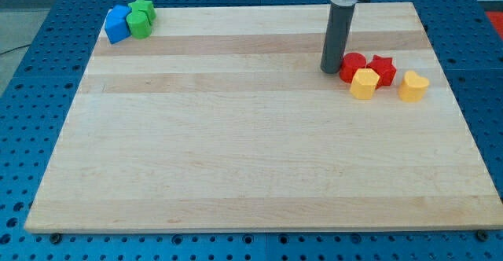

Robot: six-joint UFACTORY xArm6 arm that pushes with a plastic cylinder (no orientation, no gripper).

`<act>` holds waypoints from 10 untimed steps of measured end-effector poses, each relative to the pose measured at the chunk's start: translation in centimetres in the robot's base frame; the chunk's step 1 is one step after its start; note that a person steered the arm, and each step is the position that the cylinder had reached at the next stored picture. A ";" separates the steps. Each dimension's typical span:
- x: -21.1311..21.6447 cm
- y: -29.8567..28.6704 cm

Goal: Adjust yellow and red blocks

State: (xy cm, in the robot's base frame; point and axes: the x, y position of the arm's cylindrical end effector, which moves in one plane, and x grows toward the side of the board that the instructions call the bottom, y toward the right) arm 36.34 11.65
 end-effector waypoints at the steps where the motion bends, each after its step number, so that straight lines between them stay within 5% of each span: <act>1: 0.0 1.1; 4: -0.8 3.4; 6: -5.9 2.0; 7: -1.4 -1.5; 8: 7.6 0.9; 9: 10.7 3.4; 10: 9.2 3.6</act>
State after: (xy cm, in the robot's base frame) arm 45.56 15.20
